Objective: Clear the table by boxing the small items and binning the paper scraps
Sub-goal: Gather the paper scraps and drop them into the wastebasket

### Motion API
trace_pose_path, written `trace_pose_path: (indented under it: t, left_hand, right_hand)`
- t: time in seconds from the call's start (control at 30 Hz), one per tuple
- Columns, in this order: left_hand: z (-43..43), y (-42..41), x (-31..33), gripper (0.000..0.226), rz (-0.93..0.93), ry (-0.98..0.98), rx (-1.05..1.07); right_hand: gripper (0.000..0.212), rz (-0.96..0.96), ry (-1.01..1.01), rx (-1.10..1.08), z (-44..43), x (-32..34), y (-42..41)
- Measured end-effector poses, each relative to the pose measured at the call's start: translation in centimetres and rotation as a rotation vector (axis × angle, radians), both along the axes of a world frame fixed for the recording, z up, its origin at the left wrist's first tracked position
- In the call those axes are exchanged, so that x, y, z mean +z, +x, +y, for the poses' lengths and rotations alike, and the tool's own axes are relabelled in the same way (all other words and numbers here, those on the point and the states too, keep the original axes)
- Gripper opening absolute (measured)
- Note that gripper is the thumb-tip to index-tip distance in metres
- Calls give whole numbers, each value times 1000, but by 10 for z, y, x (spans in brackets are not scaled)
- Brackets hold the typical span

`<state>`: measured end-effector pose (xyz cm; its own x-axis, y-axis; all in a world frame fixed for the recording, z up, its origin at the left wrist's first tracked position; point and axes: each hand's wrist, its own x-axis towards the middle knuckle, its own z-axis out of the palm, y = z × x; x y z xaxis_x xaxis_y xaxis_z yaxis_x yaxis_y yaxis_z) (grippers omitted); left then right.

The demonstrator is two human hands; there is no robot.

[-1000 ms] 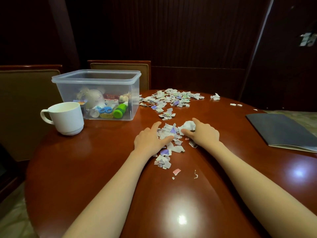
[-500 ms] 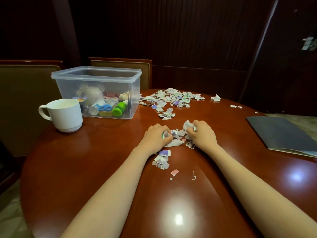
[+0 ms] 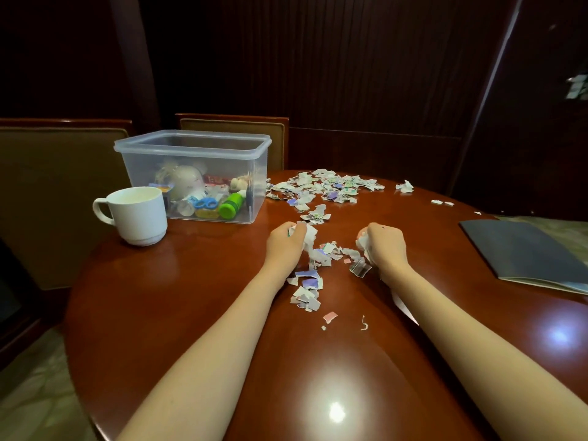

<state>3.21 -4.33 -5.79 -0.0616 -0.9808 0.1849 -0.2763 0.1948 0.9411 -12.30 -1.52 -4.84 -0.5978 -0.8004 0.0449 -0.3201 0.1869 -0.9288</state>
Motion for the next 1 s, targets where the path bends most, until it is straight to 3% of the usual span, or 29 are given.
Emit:
trace_pose_path:
  t: [0.1,0.23,0.33,0.43,0.6,0.7,0.87,0.93,1.0]
  left_hand:
    - [5,-5,8,36,187,165,30]
    - [13,-3,14,30,459,353,35]
    - [14,-2,20,26,640,462,68]
    - [11,4,25,30,827,544,71]
    - [31,20,31,31,1059,550,4]
    - [40,32,37,28,1101,511,1]
    - [41,63,40,29,1110,454,123]
    - [51,76,45,25,1218,413,121]
    - [22,102,20,31,1168,373,250]
  right_hand:
    - [20,-360,-105,49,5,7,13]
    - [23,-634,-36,81,6,11,36]
    - [14,-858,23,87,7,11,53]
    - [25,-1003,11,132,8,15,69]
    - [22,-1082,-127,167,11,35,108]
    - [17,-1074,-185,98,18,47,134]
    - [14,-1054,-192,96,20,49,177]
    - [12,-1045,-201,125,22,48,196]
    - [20,-1032,-225,160,23,47,214]
